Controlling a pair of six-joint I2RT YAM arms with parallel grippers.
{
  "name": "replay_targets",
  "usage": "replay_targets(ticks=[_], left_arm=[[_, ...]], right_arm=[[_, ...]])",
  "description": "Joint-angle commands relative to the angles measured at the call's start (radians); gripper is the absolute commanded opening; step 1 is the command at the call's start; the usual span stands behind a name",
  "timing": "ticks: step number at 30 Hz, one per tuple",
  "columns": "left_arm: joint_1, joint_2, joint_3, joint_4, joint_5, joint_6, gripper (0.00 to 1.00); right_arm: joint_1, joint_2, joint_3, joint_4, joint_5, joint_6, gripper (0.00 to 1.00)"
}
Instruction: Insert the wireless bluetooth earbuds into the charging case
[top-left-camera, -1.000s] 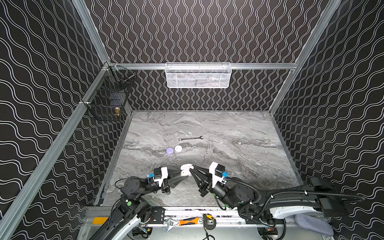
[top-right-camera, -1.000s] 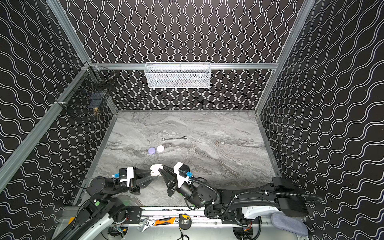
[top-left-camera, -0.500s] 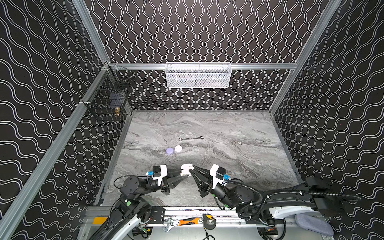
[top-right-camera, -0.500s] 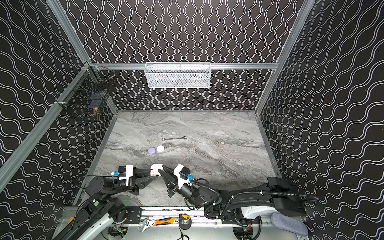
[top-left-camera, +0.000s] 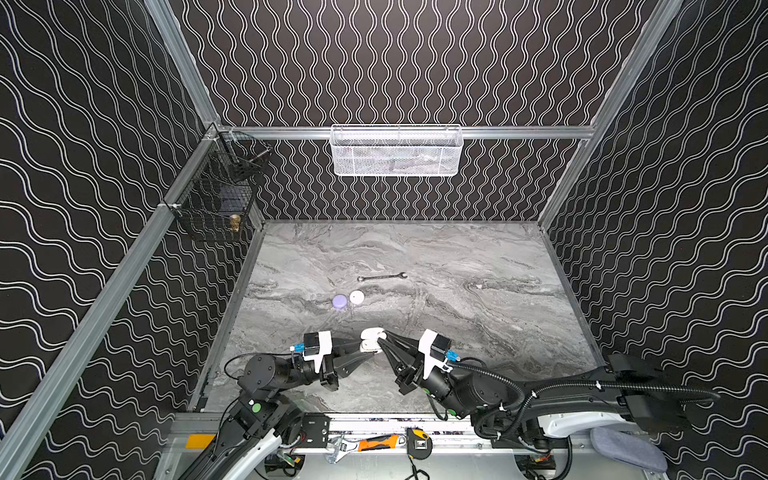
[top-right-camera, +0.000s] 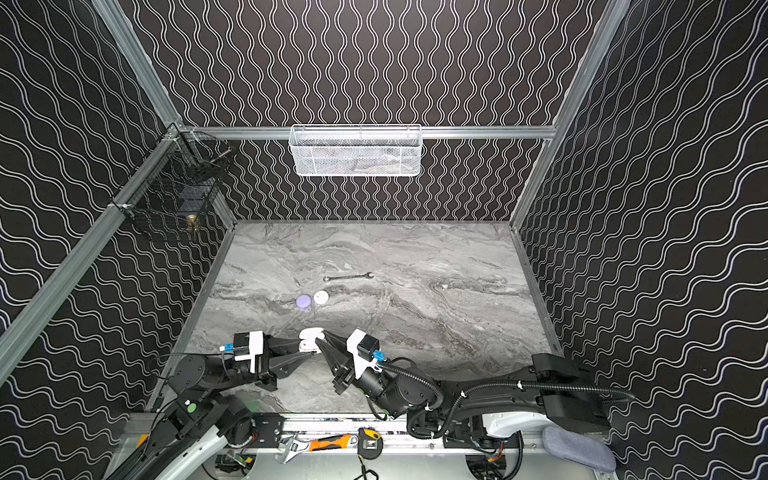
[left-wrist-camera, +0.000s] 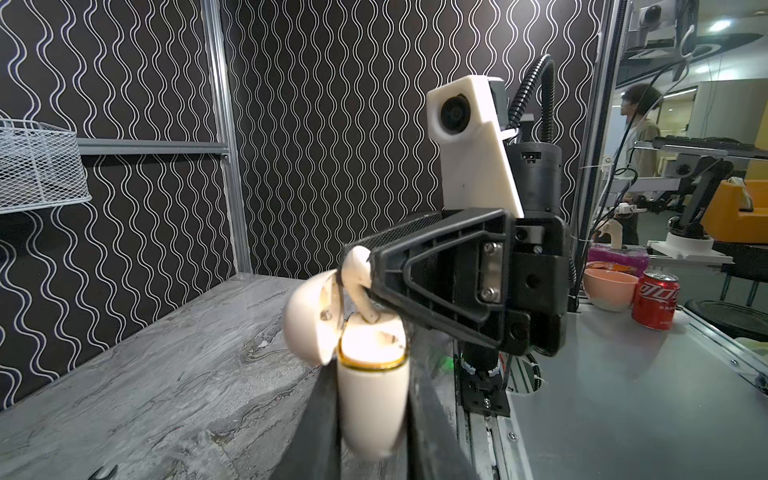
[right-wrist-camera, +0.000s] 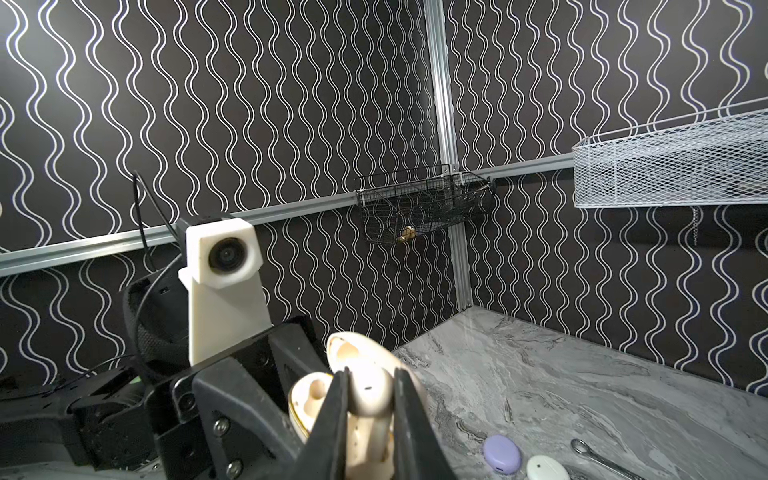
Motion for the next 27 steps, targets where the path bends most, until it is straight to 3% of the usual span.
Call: replay_targets(ticks=[1, 5, 13, 21, 27], left_arm=[[0.000, -0.004, 0.008, 0.111, 0.001, -0.025, 0.00], [0.000, -0.009, 0.017, 0.095, -0.018, -0.030, 0.00], [0.000, -0.007, 0.023, 0.091, -0.026, -0.033, 0.00], [0.000, 0.007, 0.018, 0.077, -0.033, -0.022, 0.00], [0.000, 0.072, -0.017, -0.021, -0.256, -0.015, 0.00]], right_arm=[[-0.001, 0.001, 0.003, 0.009, 0.012, -0.017, 0.13], [-0.001, 0.003, -0.004, 0.016, 0.016, -0.020, 0.15], [0.000, -0.008, -0.007, 0.010, 0.010, -0.020, 0.31], [-0.001, -0.012, 0.011, -0.017, 0.014, -0.021, 0.32], [-0.012, -0.166, 0.022, -0.258, 0.181, 0.086, 0.50]])
